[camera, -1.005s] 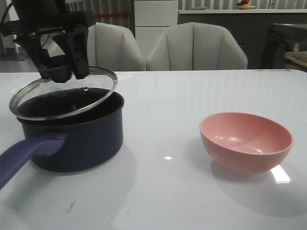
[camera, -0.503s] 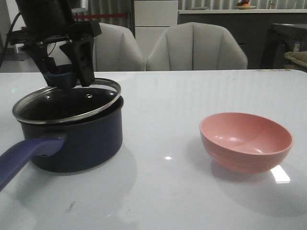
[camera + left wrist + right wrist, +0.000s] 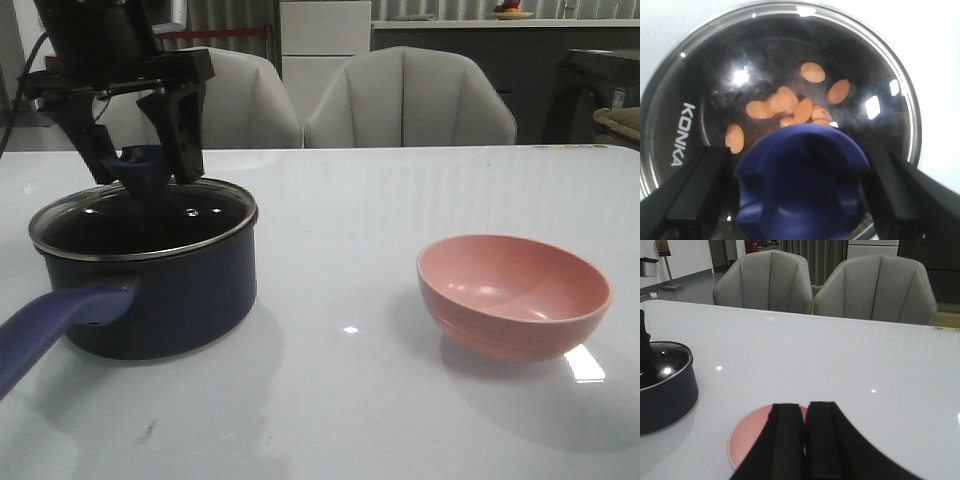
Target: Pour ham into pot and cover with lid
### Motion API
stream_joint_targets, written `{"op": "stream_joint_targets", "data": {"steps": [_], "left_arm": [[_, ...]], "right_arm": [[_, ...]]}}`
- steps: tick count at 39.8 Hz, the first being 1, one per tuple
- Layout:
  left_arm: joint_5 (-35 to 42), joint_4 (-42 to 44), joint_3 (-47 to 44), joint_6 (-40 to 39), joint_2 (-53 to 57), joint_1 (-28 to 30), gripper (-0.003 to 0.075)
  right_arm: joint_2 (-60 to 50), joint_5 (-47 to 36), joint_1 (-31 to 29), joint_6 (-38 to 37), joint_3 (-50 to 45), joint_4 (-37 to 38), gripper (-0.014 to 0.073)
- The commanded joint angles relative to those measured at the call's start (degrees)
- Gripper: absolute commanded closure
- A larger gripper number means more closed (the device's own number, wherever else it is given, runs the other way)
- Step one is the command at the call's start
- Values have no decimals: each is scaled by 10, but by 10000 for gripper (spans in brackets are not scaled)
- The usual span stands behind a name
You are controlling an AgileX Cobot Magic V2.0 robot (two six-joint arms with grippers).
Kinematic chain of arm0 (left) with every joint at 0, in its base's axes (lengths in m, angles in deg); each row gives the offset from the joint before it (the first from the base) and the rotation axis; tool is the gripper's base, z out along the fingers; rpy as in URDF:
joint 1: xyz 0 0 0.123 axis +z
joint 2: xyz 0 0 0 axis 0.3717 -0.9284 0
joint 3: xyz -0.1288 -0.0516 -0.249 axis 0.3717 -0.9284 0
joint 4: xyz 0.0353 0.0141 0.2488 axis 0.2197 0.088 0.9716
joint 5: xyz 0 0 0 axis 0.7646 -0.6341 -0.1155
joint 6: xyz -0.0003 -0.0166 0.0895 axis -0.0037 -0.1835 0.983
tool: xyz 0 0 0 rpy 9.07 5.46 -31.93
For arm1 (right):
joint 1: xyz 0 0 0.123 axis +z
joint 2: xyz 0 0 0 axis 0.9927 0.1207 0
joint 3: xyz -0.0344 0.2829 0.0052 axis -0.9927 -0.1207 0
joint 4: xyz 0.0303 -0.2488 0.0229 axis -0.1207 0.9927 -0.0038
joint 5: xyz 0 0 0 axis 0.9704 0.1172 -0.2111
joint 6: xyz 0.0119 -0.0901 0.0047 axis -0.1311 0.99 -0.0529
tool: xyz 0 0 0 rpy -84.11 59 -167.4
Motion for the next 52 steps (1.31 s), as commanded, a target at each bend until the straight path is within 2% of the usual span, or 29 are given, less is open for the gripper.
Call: {"op": "stream_joint_targets", "data": {"steps": [1,10,24,34,46,52], "left_arm": [[-25,2,40,-1,31,-1,164],[-24,38,22,4,91,-1,164],[125,38,-149,4,284,-1,164],[280,60,-317,4,439,-1,164],[511,60,-569,4,650,-1,164],[588,60,-674,4,764,-1,164]], "right_arm": [[1,-44,1,5,15,0,445],[1,-44,1,5,15,0,445],[1,-44,1,5,15,0,445],[1,-44,1,5,15,0,445],[1,-44,1,5,15,0,445],[1,-44,1,5,15,0,445]]}}
